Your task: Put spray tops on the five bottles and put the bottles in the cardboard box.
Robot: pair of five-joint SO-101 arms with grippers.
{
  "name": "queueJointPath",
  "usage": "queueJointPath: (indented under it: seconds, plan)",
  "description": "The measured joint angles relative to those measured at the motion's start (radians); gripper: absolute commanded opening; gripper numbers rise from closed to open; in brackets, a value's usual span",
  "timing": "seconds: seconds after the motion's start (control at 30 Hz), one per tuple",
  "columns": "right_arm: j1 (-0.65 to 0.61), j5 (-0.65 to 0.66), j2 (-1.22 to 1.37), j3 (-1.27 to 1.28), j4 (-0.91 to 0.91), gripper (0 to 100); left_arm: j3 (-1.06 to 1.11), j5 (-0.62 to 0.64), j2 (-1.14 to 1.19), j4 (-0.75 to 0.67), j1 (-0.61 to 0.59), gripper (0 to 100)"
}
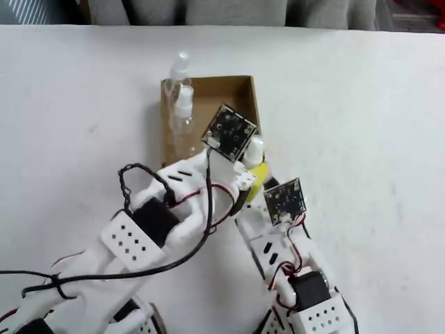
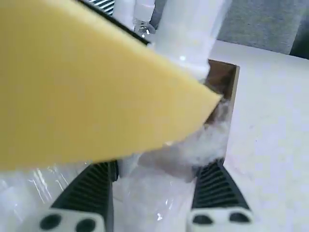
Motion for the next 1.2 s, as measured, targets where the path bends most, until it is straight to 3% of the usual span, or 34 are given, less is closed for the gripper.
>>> queueJointPath:
  seconds: [0.13,0.3,0.4,0.57,1.0,1.1,1.2]
  plan:
    - [0.002,0.0,0.0,0.0,0.0,1.5,0.011,0.0,0.0,-0.021,-0.003,4]
    - [0.003,0.0,0.0,0.0,0.0,1.5,0.011,0.0,-0.006,-0.021,-0.005,19]
    - [0.014,-0.003,0.0,0.0,-0.002,1.5,0.012,0.0,-0.009,-0.021,-0.012,22]
    - [0.017,-0.005,0.0,0.0,-0.002,1.5,0.012,0.0,-0.035,-0.021,-0.012,22]
    - [0.026,-0.005,0.0,0.0,-0.002,1.5,0.012,0.0,-0.377,0.071,-0.012,22]
    - [0.026,-0.005,0.0,0.0,-0.002,1.5,0.012,0.0,-0.448,0.072,-0.077,21]
    - [0.026,-0.005,0.0,0.0,-0.002,1.5,0.02,0.0,-0.497,0.072,-0.178,13]
